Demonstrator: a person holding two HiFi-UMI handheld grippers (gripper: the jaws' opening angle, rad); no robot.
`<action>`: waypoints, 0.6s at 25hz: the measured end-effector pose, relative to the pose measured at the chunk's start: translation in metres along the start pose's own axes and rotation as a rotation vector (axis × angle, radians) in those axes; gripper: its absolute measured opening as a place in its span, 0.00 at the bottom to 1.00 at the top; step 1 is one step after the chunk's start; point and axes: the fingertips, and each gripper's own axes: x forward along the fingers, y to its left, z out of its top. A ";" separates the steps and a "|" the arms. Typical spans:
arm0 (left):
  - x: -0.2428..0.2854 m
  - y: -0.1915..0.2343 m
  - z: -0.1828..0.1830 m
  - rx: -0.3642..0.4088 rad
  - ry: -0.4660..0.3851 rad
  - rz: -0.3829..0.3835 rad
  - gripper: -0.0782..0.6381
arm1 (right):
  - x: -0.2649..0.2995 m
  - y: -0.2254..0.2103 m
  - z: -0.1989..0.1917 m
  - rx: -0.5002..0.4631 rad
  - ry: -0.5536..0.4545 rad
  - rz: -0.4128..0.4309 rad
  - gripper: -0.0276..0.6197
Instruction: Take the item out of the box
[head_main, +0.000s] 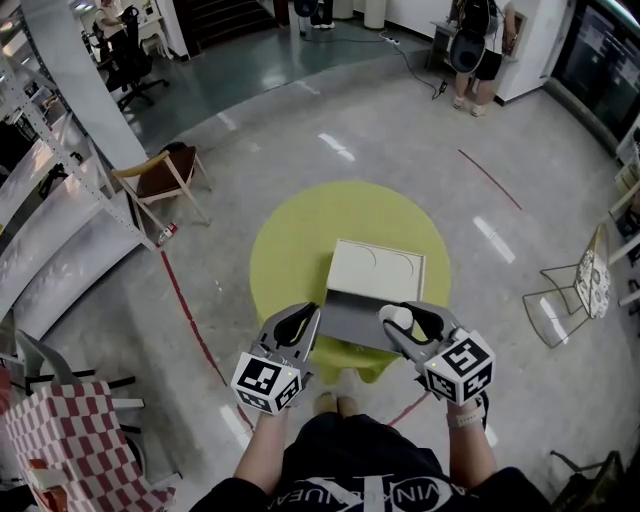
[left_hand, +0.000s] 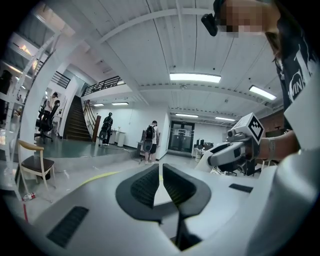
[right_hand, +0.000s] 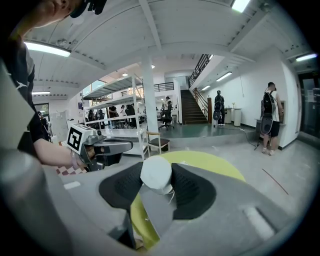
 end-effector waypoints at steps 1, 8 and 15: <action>0.000 -0.001 0.001 0.001 -0.001 -0.003 0.15 | -0.001 0.000 0.001 -0.001 -0.002 0.000 0.32; 0.001 -0.008 0.001 0.000 -0.005 -0.018 0.15 | -0.007 0.000 0.003 -0.007 -0.019 -0.008 0.32; 0.001 -0.011 0.005 0.016 -0.013 -0.027 0.15 | -0.007 0.004 0.008 -0.003 -0.043 -0.011 0.32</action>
